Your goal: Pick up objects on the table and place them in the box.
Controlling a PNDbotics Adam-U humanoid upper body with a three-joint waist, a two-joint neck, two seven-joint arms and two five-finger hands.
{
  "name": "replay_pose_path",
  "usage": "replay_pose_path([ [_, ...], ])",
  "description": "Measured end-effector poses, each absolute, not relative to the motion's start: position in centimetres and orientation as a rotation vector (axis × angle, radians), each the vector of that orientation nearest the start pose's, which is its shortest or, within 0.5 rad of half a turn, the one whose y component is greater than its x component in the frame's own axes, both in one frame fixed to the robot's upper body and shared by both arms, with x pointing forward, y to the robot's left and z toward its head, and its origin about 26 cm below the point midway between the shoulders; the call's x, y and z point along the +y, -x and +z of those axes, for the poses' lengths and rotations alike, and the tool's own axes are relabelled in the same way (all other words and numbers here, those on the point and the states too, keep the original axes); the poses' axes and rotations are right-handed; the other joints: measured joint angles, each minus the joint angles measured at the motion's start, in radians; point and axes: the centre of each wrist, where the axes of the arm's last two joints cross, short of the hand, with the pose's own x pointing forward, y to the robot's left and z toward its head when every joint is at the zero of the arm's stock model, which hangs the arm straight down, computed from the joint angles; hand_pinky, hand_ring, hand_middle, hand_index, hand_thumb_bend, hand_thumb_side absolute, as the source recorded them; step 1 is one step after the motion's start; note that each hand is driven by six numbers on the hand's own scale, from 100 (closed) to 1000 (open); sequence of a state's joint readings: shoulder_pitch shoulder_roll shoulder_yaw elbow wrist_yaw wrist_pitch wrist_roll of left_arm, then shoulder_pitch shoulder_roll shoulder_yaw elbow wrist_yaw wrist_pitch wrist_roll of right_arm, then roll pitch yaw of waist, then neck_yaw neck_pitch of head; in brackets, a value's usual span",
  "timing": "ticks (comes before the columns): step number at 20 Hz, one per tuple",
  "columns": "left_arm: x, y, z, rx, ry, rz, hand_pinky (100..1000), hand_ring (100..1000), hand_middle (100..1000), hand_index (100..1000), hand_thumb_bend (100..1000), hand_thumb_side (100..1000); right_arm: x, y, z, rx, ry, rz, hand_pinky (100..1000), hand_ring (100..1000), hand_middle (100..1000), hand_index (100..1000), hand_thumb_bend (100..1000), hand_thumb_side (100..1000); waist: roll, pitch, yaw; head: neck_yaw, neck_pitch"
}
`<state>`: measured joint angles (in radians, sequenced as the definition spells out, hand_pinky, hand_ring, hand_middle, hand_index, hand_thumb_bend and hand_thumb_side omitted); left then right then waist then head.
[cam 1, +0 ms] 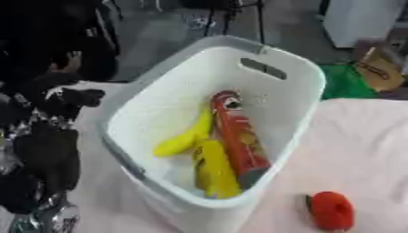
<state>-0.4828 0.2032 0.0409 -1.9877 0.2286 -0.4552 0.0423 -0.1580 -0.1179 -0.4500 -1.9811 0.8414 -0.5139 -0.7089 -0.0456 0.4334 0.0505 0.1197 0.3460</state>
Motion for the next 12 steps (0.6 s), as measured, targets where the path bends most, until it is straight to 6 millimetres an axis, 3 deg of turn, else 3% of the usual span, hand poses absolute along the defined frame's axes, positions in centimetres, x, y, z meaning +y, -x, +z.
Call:
replay_pose_path([
  [11,23.18,-31.42,24.38,3.359,-0.341,0.018,666,535,638,722,100,934,-35.57,-26.49,15.23,2.769,-1.775,0.144,770,681,676,784,100,718,0.001,0.004,0.002,0.005,0.000],
  [12,23.18,-31.42,24.38,3.359,-0.340,0.012,680,560,663,734,100,937,-35.67,-26.40,15.18,2.768,-1.780,0.133,781,736,707,809,100,738,0.001,0.004,0.001,0.009,0.002],
])
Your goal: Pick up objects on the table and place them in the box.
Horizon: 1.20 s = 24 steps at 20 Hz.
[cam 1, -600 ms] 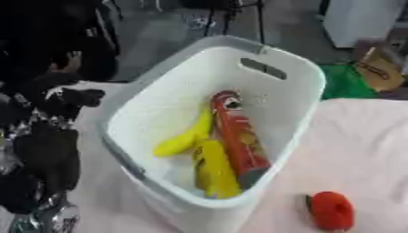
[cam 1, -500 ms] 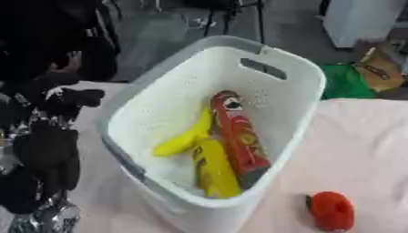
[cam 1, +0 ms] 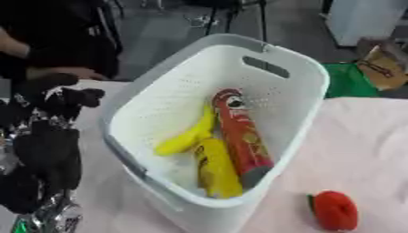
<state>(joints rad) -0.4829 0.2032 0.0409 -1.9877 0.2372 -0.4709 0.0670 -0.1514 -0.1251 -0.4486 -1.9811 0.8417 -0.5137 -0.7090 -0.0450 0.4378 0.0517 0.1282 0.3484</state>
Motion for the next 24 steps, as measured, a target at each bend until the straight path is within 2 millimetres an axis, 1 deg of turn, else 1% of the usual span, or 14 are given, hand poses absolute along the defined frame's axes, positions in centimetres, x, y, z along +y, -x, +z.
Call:
replay_pose_path([
  [3,23.2,-31.4,24.4,3.361,-0.332,-0.016,681,562,665,734,100,937,-36.8,-25.5,14.9,2.750,-1.829,0.027,781,738,708,811,100,739,-0.001,0.000,-0.008,0.017,0.022],
  [4,23.2,-31.4,24.4,3.362,-0.326,-0.023,685,567,671,733,100,939,-37.0,-25.4,14.9,2.743,-1.836,0.002,806,793,750,852,100,782,-0.001,0.000,-0.008,0.021,0.027],
  [5,23.2,-31.4,24.4,3.363,-0.319,-0.028,685,567,671,733,100,939,-37.4,-25.1,14.8,2.736,-1.849,-0.062,806,793,750,852,100,782,-0.001,-0.001,-0.007,0.029,0.035],
  [6,23.2,-31.4,24.4,3.365,-0.311,-0.033,685,567,670,733,100,939,-37.8,-24.7,14.7,2.728,-1.866,-0.142,812,811,765,871,100,809,-0.002,-0.002,-0.007,0.037,0.043],
  [7,23.2,-31.4,24.4,3.367,-0.304,-0.036,685,567,670,733,100,939,-38.3,-24.3,14.7,2.716,-1.881,-0.227,812,811,765,871,100,809,-0.002,-0.004,-0.008,0.044,0.050],
  [8,23.2,-31.4,24.4,3.368,-0.297,-0.039,685,566,669,732,100,940,-38.6,-24.1,14.7,2.703,-1.889,-0.303,815,833,790,899,100,844,-0.003,-0.006,-0.008,0.049,0.057],
  [9,23.2,-31.4,24.4,3.368,-0.290,-0.041,685,566,669,732,100,940,-38.9,-23.8,14.8,2.689,-1.897,-0.391,815,833,790,899,100,844,-0.004,-0.006,-0.008,0.053,0.062],
  [10,23.2,-31.4,24.4,3.369,-0.285,-0.043,685,566,668,732,100,939,-39.1,-23.6,14.9,2.673,-1.903,-0.472,821,858,818,937,100,883,-0.006,-0.006,-0.008,0.056,0.066],
  [13,23.2,-31.4,24.3,3.370,-0.277,-0.044,684,566,668,732,100,939,-39.9,-23.1,15.2,2.626,-1.903,-0.735,823,864,826,945,100,890,-0.007,-0.011,-0.013,0.057,0.075],
  [14,23.1,-31.4,24.3,3.371,-0.277,-0.042,684,566,668,731,100,939,-40.0,-23.0,15.4,2.613,-1.900,-0.793,829,883,856,960,100,891,-0.007,-0.013,-0.014,0.057,0.077],
  [17,23.1,-31.4,24.2,3.376,-0.276,-0.042,684,566,667,731,100,940,-40.5,-22.9,16.2,2.555,-1.893,-1.002,831,887,862,962,100,892,-0.007,-0.017,-0.022,0.051,0.087],
  [18,23.1,-31.4,24.2,3.377,-0.274,-0.042,682,565,666,730,100,939,-40.6,-22.9,16.5,2.538,-1.891,-1.051,845,911,891,976,100,910,-0.006,-0.019,-0.023,0.048,0.091],
  [19,23.1,-31.4,24.2,3.378,-0.273,-0.042,682,565,666,730,100,938,-40.6,-23.0,16.8,2.521,-1.888,-1.102,846,914,895,979,100,912,-0.006,-0.021,-0.024,0.042,0.095],
  [24,23.0,-31.4,24.1,3.381,-0.273,-0.048,680,564,664,729,100,937,-40.9,-23.3,18.3,2.404,-1.886,-1.413,854,934,924,999,100,942,-0.007,-0.035,-0.033,-0.014,0.121],
])
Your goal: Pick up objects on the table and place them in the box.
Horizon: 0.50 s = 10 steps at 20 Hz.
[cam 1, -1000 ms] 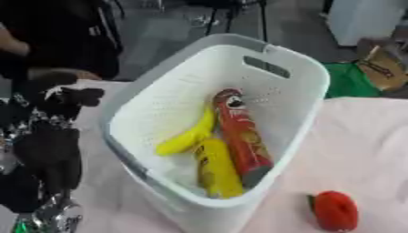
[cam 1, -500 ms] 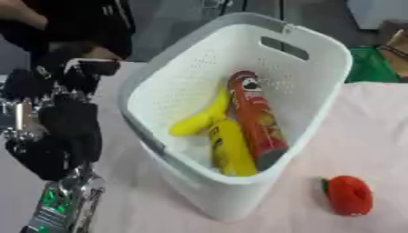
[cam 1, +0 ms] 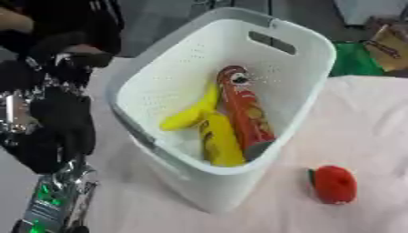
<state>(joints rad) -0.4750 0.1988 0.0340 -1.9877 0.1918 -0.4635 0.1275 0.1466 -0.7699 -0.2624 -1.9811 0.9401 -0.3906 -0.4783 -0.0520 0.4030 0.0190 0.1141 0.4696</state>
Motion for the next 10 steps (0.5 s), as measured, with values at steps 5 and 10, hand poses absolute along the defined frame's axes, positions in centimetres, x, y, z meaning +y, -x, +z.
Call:
replay_pose_path([
  [5,22.81,-31.38,23.99,3.385,-0.281,-0.052,679,563,661,729,100,936,-40.84,-23.39,18.79,2.324,-1.886,-1.627,881,973,955,1000,100,953,-0.008,-0.005,-0.002,-0.075,0.005],
  [10,22.80,-31.38,23.97,3.384,-0.281,-0.054,677,562,660,728,100,935,-40.68,-23.53,19.09,2.260,-1.872,-1.794,900,994,978,1000,100,950,-0.012,-0.013,-0.002,-0.110,0.005],
])
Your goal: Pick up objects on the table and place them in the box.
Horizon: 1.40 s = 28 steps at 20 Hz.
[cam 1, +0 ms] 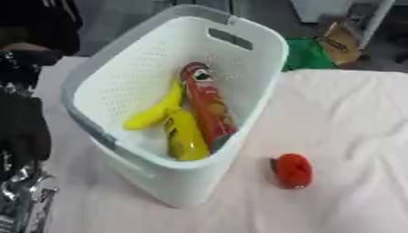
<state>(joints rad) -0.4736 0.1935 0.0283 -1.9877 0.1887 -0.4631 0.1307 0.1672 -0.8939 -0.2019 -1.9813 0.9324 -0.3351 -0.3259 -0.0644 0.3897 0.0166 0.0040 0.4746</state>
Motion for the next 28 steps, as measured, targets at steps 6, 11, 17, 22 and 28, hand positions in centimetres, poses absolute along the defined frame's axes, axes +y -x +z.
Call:
replay_pose_path([
  [6,22.7,-31.4,23.9,3.385,-0.287,-0.049,677,562,660,728,100,935,-40.6,-23.8,20.2,2.119,-1.837,-2.002,904,1000,995,1000,100,948,-0.005,-0.001,-0.004,-0.003,-0.001],
  [11,22.7,-31.4,23.9,3.387,-0.289,-0.044,678,562,660,728,100,934,-40.5,-24.2,21.5,2.015,-1.804,-2.131,911,1000,1000,1000,100,945,-0.006,-0.001,-0.004,-0.001,-0.002],
  [17,22.5,-31.4,23.9,3.391,-0.297,-0.032,678,562,661,728,100,934,-39.9,-24.9,23.4,1.960,-1.773,-2.219,916,1000,1000,1000,114,935,-0.006,-0.001,-0.001,-0.004,-0.001],
  [22,22.3,-31.4,23.9,3.396,-0.314,-0.019,679,563,661,729,100,934,-39.1,-26.0,25.5,1.866,-1.714,-2.300,915,1000,1000,1000,109,935,-0.012,-0.002,0.014,-0.017,-0.001],
  [28,22.1,-31.3,23.9,3.398,-0.344,-0.002,678,562,661,729,100,934,-38.4,-27.1,27.1,1.866,-1.636,-2.298,916,1000,1000,1000,100,942,-0.015,-0.004,0.039,-0.041,-0.002],
])
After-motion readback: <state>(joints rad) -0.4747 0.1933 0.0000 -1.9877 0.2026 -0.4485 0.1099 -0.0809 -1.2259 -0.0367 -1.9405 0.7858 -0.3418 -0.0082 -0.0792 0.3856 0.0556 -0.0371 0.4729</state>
